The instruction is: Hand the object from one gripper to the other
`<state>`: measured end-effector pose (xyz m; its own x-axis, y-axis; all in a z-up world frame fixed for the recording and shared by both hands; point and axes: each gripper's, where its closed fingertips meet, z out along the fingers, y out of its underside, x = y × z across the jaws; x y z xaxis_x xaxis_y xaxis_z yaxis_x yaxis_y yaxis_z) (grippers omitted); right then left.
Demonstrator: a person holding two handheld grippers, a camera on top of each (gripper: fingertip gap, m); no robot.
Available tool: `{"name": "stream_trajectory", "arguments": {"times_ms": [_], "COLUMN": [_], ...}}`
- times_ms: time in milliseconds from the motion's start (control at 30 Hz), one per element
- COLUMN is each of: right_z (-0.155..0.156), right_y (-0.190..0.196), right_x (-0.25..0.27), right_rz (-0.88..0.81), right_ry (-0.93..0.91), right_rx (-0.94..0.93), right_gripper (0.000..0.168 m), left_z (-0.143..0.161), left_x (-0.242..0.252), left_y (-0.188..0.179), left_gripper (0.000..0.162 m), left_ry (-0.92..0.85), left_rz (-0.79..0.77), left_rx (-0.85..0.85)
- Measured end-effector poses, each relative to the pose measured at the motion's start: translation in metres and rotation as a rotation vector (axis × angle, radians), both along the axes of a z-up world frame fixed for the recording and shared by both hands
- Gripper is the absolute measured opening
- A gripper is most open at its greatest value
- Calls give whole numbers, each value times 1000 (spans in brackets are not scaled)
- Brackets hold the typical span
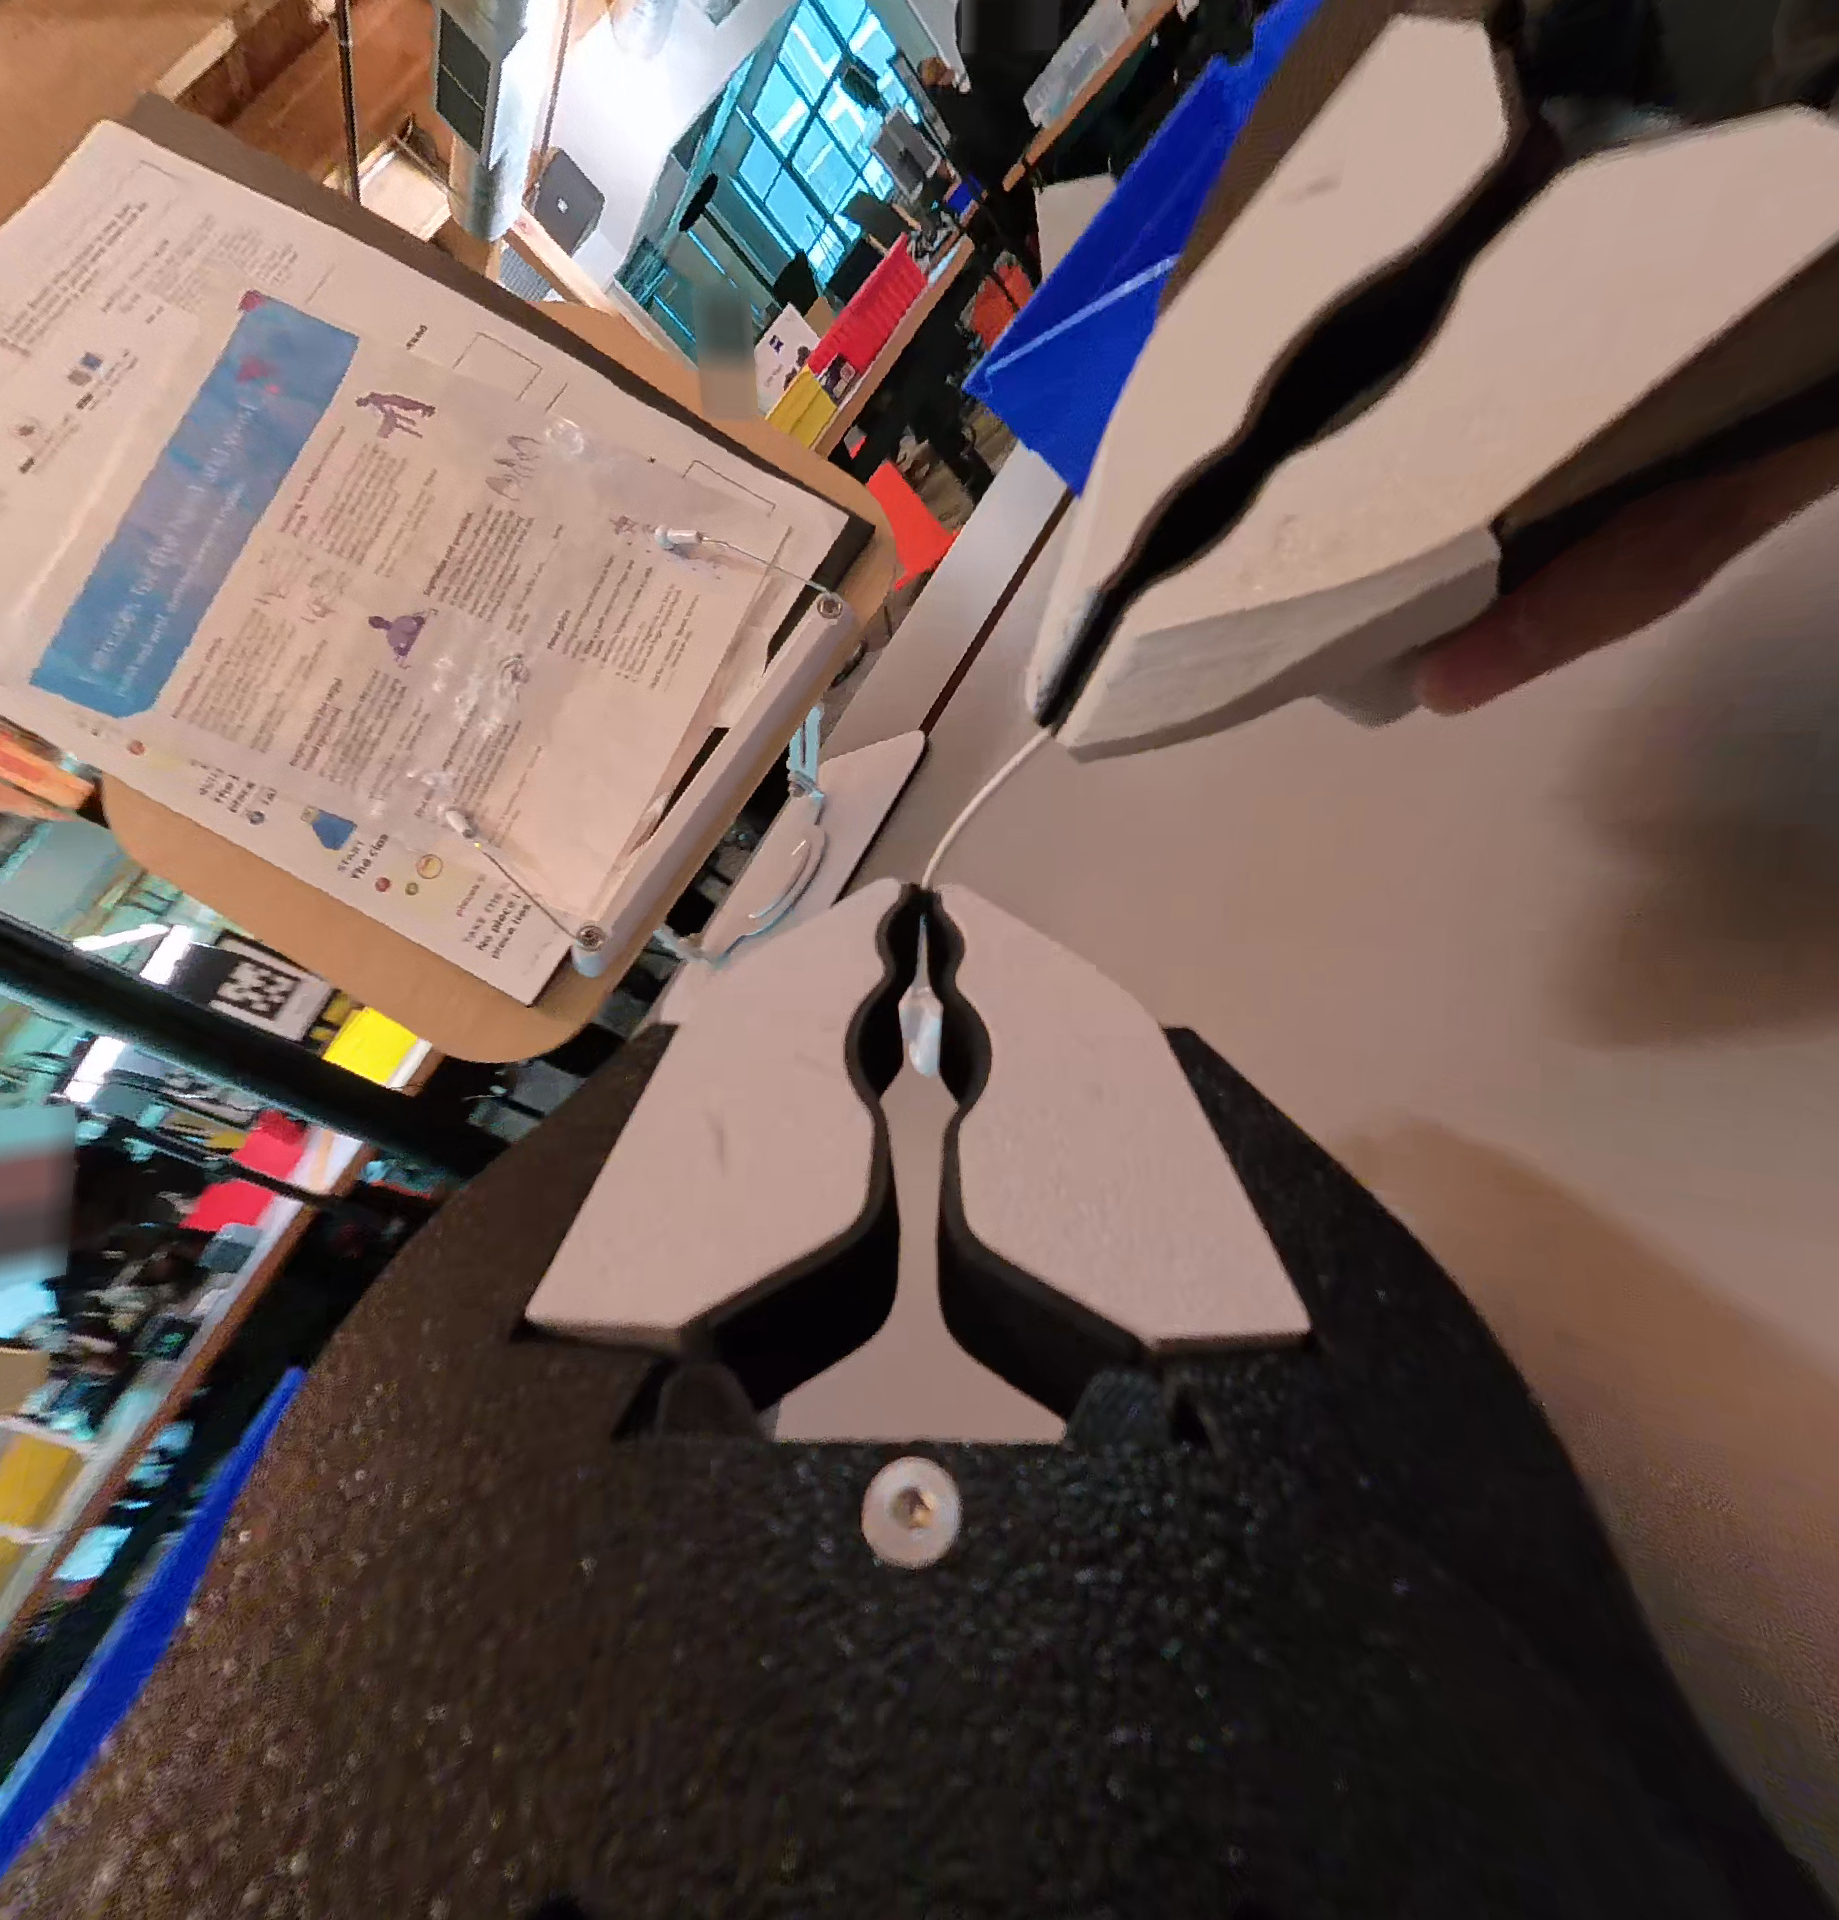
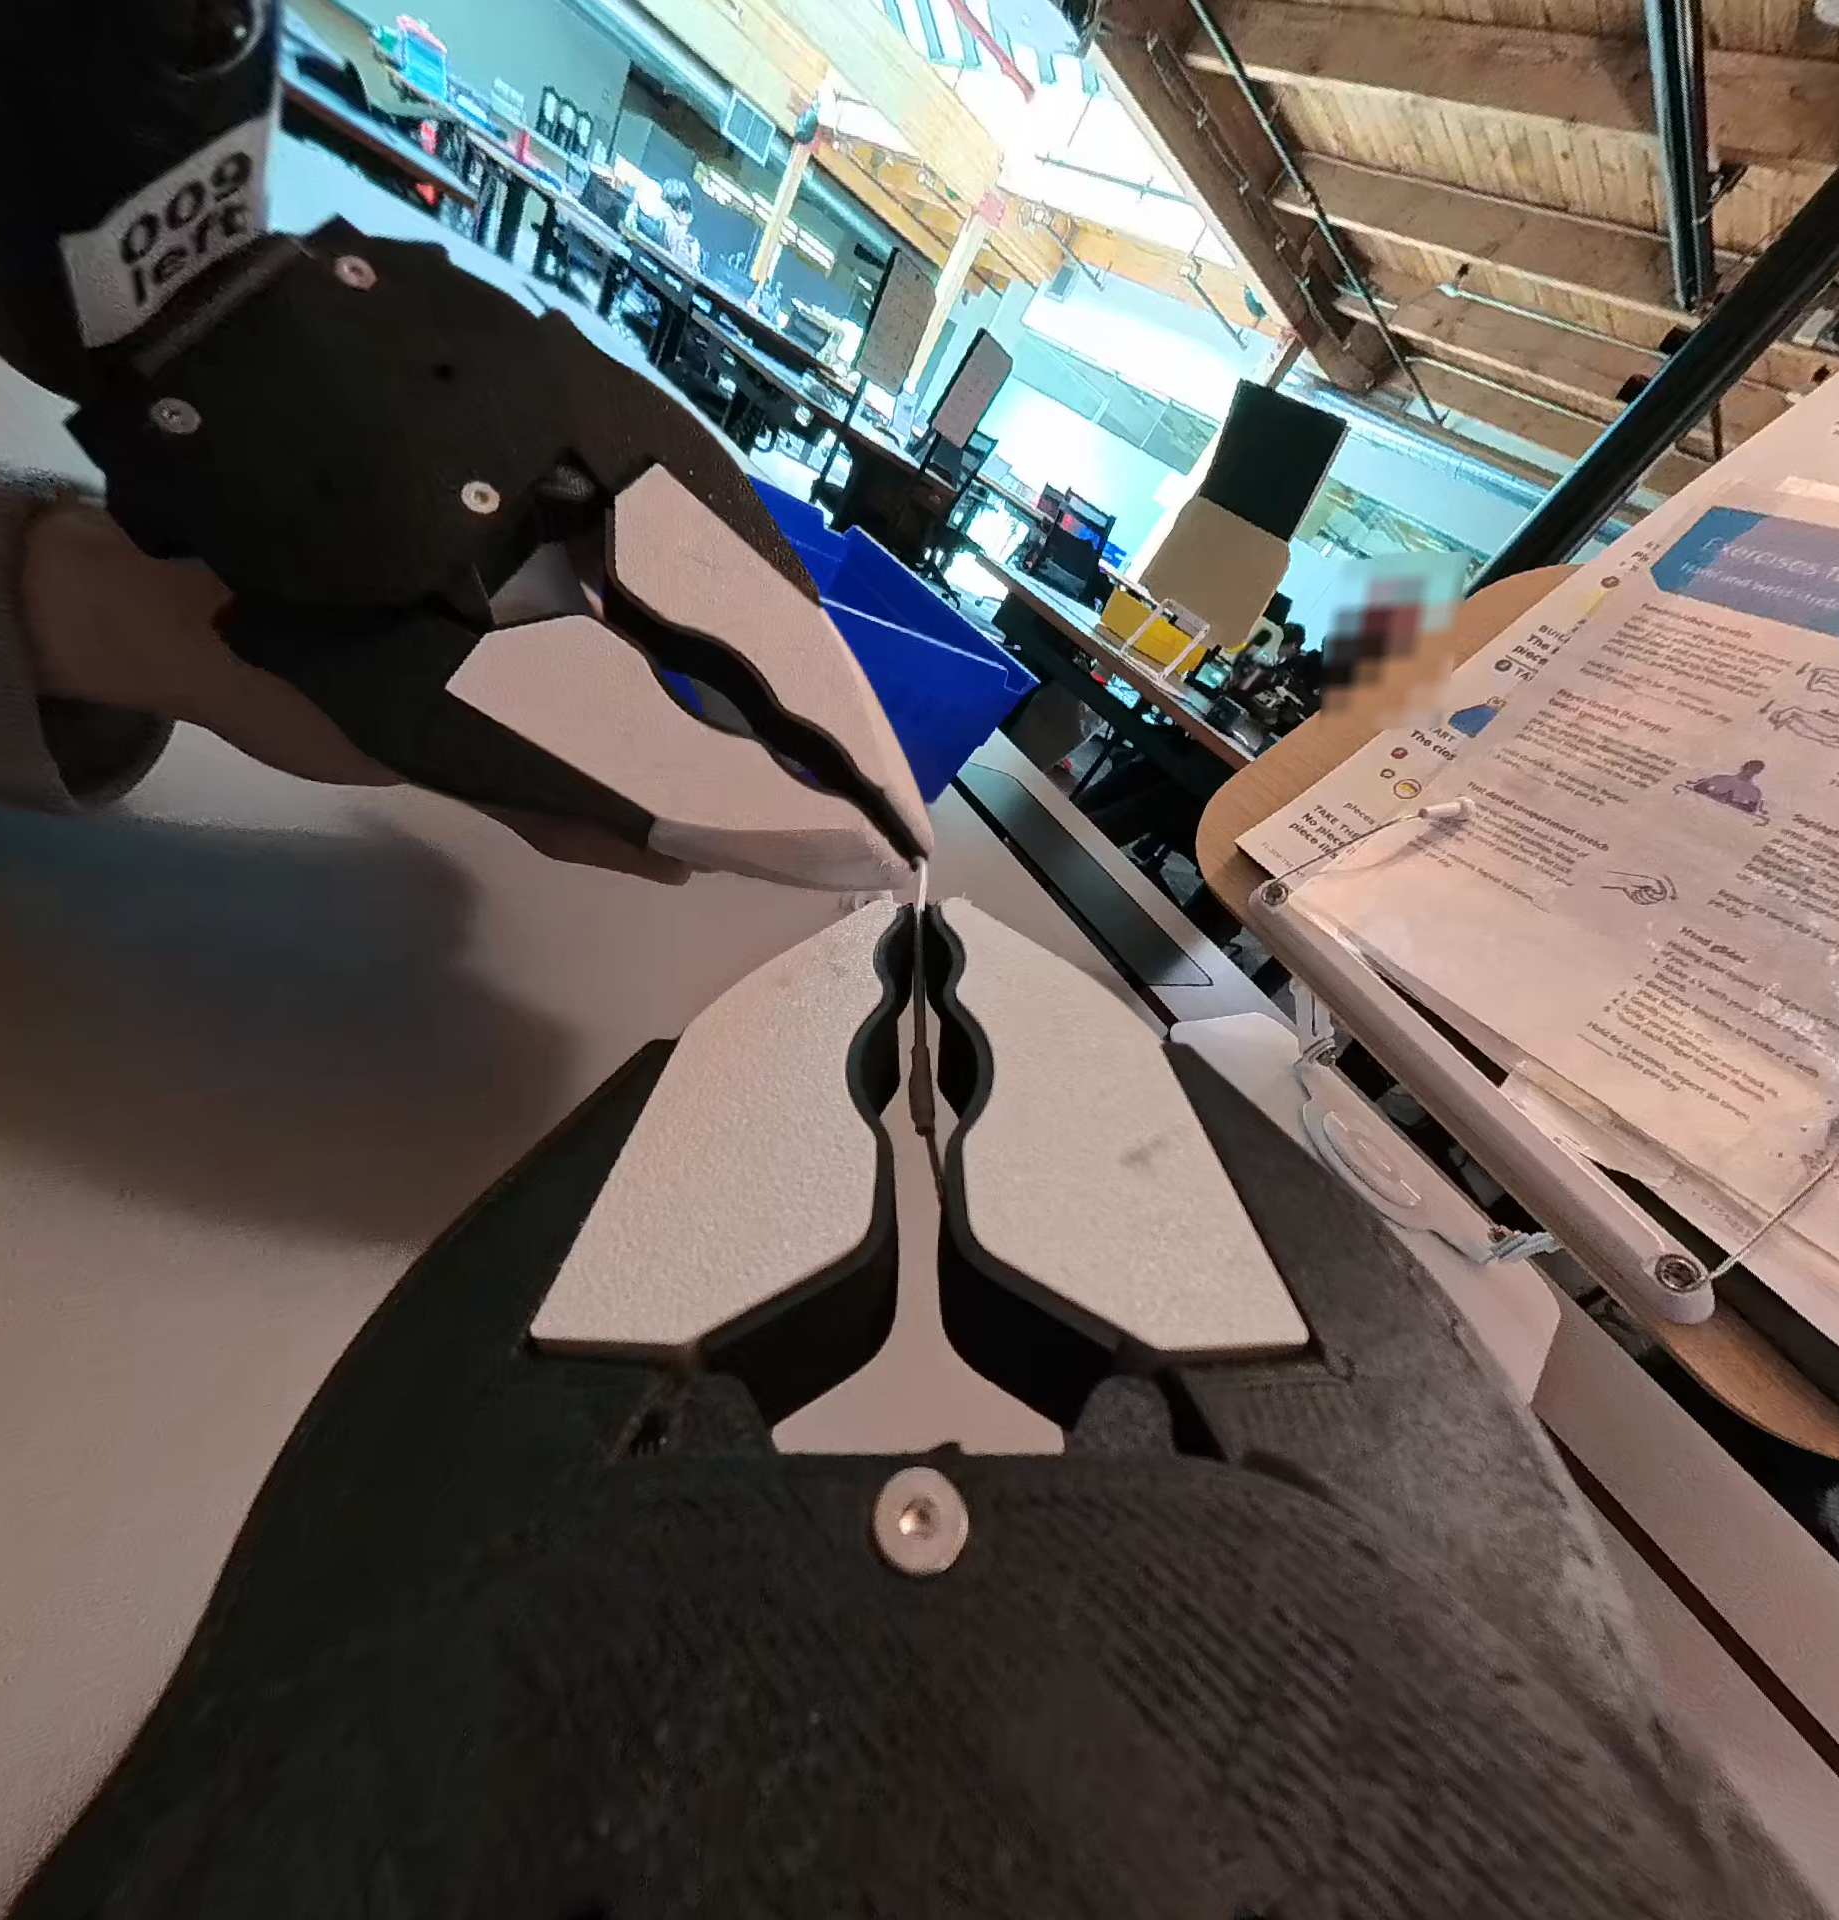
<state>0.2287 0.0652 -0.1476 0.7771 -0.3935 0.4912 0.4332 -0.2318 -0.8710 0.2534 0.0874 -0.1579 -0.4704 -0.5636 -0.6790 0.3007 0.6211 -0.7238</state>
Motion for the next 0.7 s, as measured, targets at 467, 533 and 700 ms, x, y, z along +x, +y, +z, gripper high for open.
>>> {"name": "stream_trajectory", "arguments": {"times_ms": [467,533,700], "right_z": [0,-3,-4], "right_y": [10,15,17], "right_x": [-2,-5,-6], "right_rz": [43,44,32], "right_ry": [136,118,102], "right_rx": [123,109,110], "right_gripper": [51,49,43], "left_z": [42,41,39], "left_x": [-2,-3,-6], "left_y": [19,12,4], "left_gripper": [1,1,1], "left_ry": [387,419,425], "left_rz": [-243,-267,-284], "left_rx": [-919,-950,-937]}}
